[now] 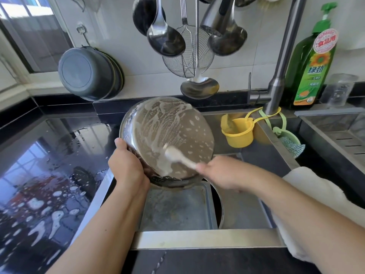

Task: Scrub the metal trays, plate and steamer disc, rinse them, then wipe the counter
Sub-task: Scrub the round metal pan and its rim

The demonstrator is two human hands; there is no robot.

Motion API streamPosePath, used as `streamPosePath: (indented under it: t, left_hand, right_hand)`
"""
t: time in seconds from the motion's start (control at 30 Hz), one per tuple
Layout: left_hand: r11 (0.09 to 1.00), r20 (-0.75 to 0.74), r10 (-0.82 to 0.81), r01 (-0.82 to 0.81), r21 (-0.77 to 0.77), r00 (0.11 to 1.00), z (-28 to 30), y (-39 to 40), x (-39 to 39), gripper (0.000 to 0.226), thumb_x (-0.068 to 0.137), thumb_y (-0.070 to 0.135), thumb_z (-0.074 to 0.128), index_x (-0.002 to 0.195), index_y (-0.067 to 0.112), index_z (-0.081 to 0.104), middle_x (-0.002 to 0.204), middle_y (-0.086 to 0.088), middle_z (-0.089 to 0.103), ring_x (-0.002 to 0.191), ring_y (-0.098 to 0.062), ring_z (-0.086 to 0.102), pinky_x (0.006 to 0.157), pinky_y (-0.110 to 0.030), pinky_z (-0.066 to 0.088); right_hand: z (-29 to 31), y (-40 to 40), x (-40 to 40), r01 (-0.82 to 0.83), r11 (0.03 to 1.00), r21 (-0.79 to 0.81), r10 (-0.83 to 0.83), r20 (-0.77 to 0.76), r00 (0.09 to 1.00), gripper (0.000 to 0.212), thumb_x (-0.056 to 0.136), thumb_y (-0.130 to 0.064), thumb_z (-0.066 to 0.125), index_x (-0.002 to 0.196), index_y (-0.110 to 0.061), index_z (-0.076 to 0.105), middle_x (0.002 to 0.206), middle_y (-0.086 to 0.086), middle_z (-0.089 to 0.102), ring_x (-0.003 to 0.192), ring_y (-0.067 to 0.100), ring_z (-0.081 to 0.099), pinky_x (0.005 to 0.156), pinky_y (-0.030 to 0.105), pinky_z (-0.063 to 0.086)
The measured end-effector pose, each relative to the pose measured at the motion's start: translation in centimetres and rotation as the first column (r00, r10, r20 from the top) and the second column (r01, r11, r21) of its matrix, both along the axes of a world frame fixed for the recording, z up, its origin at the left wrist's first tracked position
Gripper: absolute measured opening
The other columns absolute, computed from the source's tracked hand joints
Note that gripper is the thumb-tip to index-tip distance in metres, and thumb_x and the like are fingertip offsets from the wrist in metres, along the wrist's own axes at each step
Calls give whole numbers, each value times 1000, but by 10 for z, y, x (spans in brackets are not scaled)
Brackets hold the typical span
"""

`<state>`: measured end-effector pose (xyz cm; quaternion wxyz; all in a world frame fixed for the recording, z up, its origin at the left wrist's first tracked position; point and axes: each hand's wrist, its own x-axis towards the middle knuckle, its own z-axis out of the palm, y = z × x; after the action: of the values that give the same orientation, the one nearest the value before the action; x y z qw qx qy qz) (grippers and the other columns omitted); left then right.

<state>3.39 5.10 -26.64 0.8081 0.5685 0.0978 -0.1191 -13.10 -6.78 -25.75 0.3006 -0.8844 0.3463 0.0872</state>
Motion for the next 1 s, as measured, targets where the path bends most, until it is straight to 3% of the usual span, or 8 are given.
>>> streamPosePath:
  t: [0.07, 0.13, 0.37, 0.5, 0.6, 0.7, 0.77, 1.0]
  left_hand:
    - [999, -1, 32, -32, -32, 999, 4, 2, -2, 43, 107, 41, 49, 69, 22, 48, 42, 13, 51, 34, -5, 50, 41, -17, 43]
    - [997, 5, 66, -66, -48, 998, 7, 3, -4, 46, 108, 39, 48, 66, 22, 42, 38, 14, 44, 30, -6, 44, 36, -14, 37]
    - [973, -34, 179, -182, -142, 983, 9, 7, 7, 46, 108, 35, 44, 65, 22, 36, 45, 9, 40, 29, -11, 37, 34, -15, 28]
    - [972, -48, 159, -165, -167, 986, 9, 6, 2, 42, 111, 39, 40, 73, 22, 39, 37, 12, 45, 29, -8, 42, 35, -14, 29]
    - [971, -56, 145, -153, -184, 988, 10, 6, 6, 41, 111, 39, 39, 73, 22, 39, 41, 9, 46, 30, -9, 40, 36, -13, 26]
    - [971, -81, 136, -149, -185, 987, 8, 5, 8, 41, 110, 45, 41, 76, 23, 45, 46, 9, 50, 33, -11, 44, 37, -15, 28]
    - [972, -96, 134, -149, -181, 986, 6, 4, 8, 41, 109, 48, 41, 79, 22, 49, 54, 6, 54, 33, -12, 47, 36, -16, 29]
    - [970, -87, 143, -157, -186, 986, 10, 7, 7, 44, 109, 46, 42, 72, 22, 45, 43, 10, 48, 32, -10, 44, 34, -16, 30]
  right_hand:
    - [9, -1, -5, 60, 997, -42, -61, -14, 998, 48, 105, -58, 30, 107, -24, 63, 94, 13, 61, 62, 26, 56, 55, 29, 43]
    - [6, 6, -6, 47, 998, 41, -46, -30, 998, 42, 109, -48, 24, 78, -32, 46, 84, 13, 52, 65, 28, 58, 62, 36, 51]
    - [2, 11, -1, 98, 995, 7, -98, 14, 995, 50, 107, -50, 28, 73, -18, 44, 72, 5, 50, 65, 27, 53, 59, 31, 41]
    - [5, 18, -2, 40, 999, 22, -39, -52, 998, 52, 105, -58, 26, 88, -15, 50, 75, 10, 53, 56, 28, 55, 55, 31, 45]
    - [11, 2, -12, 157, 987, -27, -159, -85, 984, 36, 111, -36, 23, 122, -16, 51, 100, 15, 58, 75, 34, 68, 68, 39, 59]
    - [12, 17, -10, 133, 991, 25, -132, -35, 991, 36, 110, -38, 23, 89, -26, 50, 89, 11, 54, 70, 31, 63, 70, 39, 58]
    - [9, 28, -2, 74, 996, 56, -74, -4, 997, 41, 111, -32, 22, 71, -29, 32, 81, 8, 43, 73, 31, 61, 76, 47, 60]
    - [10, 11, -7, 97, 993, -60, -101, -61, 993, 43, 108, -50, 24, 88, -21, 49, 84, 13, 57, 60, 29, 61, 59, 34, 54]
